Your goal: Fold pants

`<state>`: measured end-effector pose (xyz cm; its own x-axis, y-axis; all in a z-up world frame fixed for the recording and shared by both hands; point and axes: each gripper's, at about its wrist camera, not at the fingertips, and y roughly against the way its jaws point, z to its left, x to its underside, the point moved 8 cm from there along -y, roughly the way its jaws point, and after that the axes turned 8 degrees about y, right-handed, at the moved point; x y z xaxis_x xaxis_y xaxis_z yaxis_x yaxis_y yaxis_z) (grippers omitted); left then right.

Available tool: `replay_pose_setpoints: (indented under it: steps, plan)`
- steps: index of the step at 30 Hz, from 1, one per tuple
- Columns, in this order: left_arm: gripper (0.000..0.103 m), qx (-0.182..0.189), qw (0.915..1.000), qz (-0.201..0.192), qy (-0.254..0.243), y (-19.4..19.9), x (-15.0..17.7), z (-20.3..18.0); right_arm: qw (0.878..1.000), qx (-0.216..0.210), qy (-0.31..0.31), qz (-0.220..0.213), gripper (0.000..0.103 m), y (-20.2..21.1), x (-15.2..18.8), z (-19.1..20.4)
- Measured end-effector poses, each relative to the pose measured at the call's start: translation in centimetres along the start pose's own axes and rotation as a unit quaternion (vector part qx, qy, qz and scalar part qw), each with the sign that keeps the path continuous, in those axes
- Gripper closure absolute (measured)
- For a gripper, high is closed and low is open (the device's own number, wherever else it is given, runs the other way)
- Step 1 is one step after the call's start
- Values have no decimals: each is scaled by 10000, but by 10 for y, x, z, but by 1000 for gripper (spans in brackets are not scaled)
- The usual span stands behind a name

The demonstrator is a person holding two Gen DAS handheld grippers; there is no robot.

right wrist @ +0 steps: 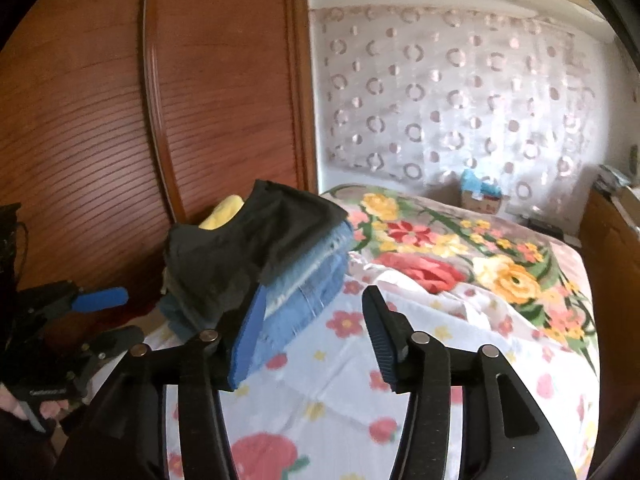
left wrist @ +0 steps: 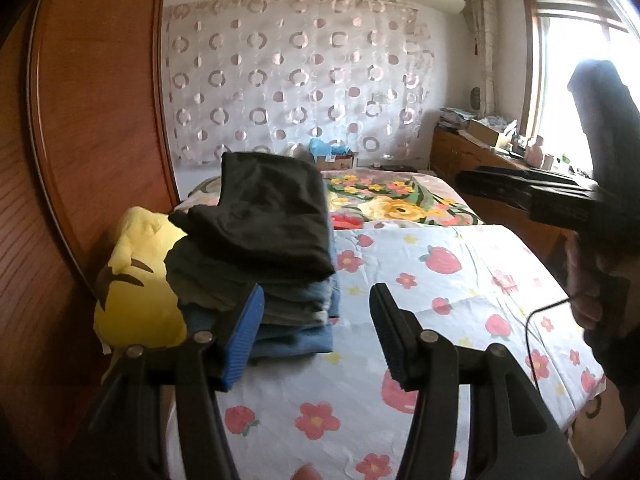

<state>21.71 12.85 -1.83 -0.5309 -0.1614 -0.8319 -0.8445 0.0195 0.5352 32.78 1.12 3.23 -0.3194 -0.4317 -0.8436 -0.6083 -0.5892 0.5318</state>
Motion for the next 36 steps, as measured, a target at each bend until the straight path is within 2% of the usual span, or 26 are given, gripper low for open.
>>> replay_pose_setpoints:
  steps: [5,9,11,23,30,36]
  plan:
    - [49,247,9997,-41,-47,15,4,-24,9992,288,-225,-137,41,44,19,-8]
    - [48,287,9995,-123,-78,26,7,-42,9975,578,-316,-240,36,80,36,-15]
    - [48,404,9991,-153,-42,31,8,-50,9964,706,-387,-274,30,99,46,-20]
    - [48,492,9984,-225,-181,53,19,-89,9877,1344,-758,-271,28,174,96,-37]
    - [48,490,9983,-226,-239,63,29,-103,9844,1473,-936,-232,28,193,121,-41]
    - [48,400,9985,-265,-261,70,31,-106,9818,1607,-977,-258,28,209,128,-41]
